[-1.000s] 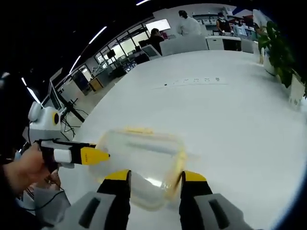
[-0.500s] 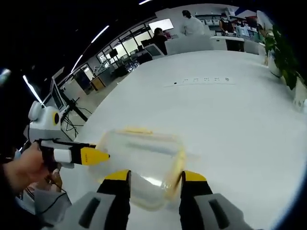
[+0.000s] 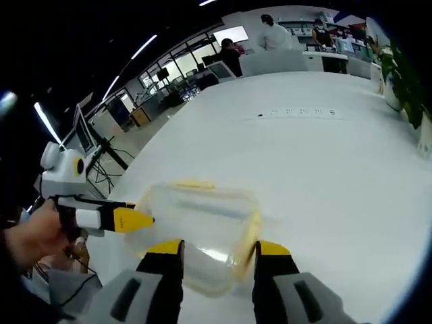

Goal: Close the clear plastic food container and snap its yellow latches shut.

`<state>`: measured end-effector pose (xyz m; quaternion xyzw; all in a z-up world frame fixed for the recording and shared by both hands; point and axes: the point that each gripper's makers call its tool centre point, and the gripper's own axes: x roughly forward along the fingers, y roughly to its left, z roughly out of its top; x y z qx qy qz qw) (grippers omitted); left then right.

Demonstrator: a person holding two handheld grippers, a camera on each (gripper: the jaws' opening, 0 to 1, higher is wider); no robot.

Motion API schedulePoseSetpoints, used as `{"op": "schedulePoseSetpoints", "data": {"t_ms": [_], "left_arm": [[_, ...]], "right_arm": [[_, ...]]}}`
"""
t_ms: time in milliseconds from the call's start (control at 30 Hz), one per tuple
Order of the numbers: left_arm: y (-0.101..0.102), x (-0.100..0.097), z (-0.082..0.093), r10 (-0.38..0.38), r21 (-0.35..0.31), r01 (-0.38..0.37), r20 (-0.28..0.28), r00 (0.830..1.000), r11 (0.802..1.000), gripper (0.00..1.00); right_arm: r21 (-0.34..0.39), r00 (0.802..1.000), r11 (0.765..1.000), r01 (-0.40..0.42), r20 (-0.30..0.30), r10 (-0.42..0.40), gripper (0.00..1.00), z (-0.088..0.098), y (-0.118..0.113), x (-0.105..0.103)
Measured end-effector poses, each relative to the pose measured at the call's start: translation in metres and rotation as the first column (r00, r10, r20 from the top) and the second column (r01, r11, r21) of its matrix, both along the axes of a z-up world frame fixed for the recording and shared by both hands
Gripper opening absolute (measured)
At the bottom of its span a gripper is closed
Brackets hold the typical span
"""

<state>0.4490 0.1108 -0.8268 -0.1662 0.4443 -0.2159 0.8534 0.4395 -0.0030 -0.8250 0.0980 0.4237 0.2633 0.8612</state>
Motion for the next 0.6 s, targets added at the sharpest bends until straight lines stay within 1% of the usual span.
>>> {"op": "schedulePoseSetpoints", "data": {"t_ms": [600], "left_arm": [[0.045, -0.008, 0.0, 0.02, 0.012, -0.019, -0.013, 1.0, 1.0, 0.4]], "right_arm": [[0.001, 1.0, 1.0, -0.016, 0.015, 0.016, 0.38, 0.0, 0.046, -0.007]]}}
